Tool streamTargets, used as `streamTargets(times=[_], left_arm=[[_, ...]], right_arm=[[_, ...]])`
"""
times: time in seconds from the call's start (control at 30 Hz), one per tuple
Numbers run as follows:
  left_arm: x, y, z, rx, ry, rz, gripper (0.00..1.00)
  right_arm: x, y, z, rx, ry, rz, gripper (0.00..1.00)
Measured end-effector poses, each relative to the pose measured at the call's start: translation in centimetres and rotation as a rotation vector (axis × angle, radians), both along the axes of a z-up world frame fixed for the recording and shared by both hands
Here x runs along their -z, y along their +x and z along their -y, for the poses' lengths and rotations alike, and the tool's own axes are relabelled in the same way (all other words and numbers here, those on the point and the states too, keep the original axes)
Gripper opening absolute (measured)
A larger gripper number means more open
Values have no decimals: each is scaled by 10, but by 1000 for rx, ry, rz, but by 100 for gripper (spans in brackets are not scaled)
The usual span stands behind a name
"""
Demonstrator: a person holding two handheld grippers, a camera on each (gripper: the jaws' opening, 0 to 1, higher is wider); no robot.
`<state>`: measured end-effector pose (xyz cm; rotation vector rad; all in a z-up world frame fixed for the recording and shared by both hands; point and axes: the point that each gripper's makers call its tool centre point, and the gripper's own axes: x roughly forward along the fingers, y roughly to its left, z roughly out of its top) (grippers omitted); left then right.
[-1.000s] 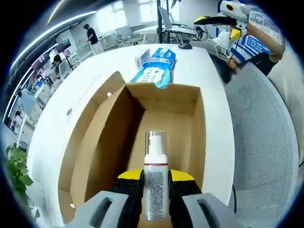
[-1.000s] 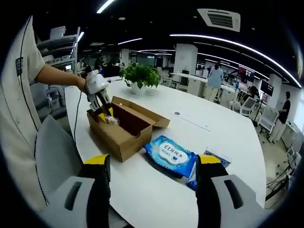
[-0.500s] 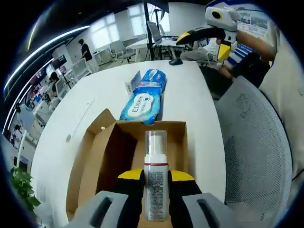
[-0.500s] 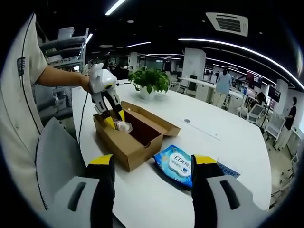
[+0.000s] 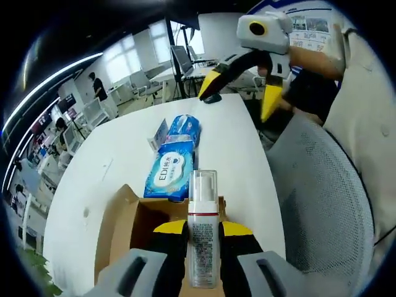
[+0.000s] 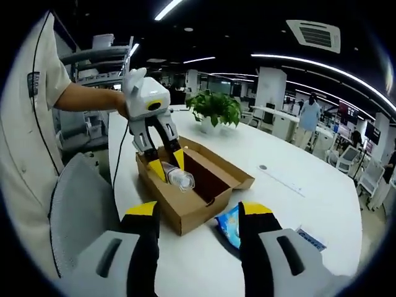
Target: Operate the shoe box by opening the lid, removing the specified soft item, and placing it in the target area until the item is outside and the box remains undamaged.
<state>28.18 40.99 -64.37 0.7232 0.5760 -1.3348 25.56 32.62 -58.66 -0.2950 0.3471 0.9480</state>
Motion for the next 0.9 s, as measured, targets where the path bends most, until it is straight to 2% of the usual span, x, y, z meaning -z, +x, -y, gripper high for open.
streamTargets(times=[0.33, 0.53, 0.77, 0.9], left_arm=[[-13, -19, 24, 103, -61, -6, 19], [-17, -29, 33, 175, -91, 13, 19], [-24, -36, 38, 221, -139, 35, 19], [-27, -39, 40, 233, -160, 38, 19]], right_arm=[[3, -10, -26, -142, -32, 1, 34], [6, -13, -33, -197, -60, 2, 29], [11, -16, -40, -249, -88, 10, 19], [11, -19, -43, -272, -99, 4, 18]])
